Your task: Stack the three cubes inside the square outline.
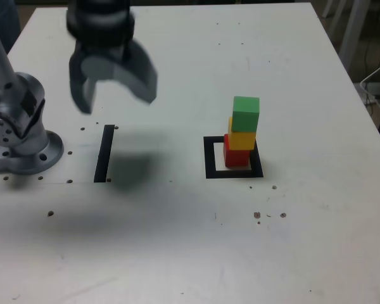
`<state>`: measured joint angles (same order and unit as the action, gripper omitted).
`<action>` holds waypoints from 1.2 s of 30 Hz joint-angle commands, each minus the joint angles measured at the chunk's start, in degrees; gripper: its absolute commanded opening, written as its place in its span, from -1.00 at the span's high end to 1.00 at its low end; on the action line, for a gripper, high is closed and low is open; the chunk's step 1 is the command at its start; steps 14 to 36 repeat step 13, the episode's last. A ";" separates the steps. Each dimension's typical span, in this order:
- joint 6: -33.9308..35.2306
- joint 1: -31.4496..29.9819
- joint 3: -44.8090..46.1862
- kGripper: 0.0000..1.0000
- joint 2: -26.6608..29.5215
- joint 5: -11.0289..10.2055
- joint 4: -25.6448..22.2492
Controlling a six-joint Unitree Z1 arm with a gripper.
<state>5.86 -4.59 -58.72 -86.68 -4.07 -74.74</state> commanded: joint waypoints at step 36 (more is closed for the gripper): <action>2.28 0.33 9.64 -0.99 -0.68 -1.63 10.46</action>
